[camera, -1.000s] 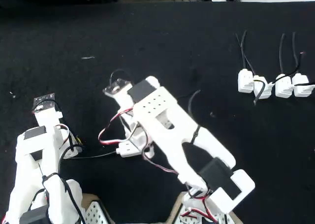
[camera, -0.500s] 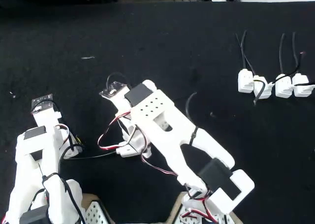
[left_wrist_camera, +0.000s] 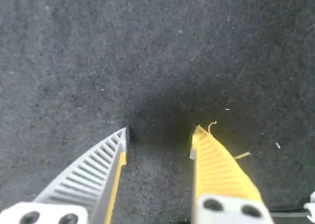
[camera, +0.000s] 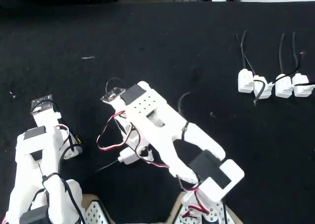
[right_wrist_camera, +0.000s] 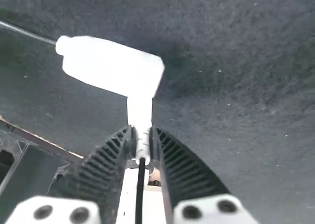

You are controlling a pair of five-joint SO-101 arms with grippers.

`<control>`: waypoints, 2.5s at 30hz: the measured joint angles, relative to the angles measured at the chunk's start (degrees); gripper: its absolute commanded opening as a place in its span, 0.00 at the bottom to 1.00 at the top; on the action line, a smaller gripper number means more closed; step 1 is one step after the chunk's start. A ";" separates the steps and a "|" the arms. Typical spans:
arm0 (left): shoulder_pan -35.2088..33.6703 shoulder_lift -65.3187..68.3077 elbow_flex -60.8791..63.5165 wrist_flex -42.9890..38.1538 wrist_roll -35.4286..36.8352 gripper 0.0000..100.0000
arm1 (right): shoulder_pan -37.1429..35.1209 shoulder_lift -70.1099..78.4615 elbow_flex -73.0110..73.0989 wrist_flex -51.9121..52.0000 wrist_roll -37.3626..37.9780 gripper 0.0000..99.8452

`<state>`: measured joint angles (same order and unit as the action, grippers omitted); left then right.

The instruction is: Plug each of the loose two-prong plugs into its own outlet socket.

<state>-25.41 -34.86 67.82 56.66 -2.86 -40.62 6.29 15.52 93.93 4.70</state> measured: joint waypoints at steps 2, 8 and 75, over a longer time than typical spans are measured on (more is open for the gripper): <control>0.00 0.00 0.00 0.00 0.00 0.22 | 0.00 0.26 0.00 -0.09 0.00 0.01; 0.00 0.00 0.00 0.00 0.00 0.22 | -0.09 0.26 0.00 -2.29 0.00 0.01; 0.00 0.00 0.00 0.26 0.00 0.22 | 2.11 18.37 -28.92 4.92 1.49 0.01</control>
<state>-25.41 -34.86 67.82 56.92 -2.86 -38.51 24.66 -13.41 98.86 6.20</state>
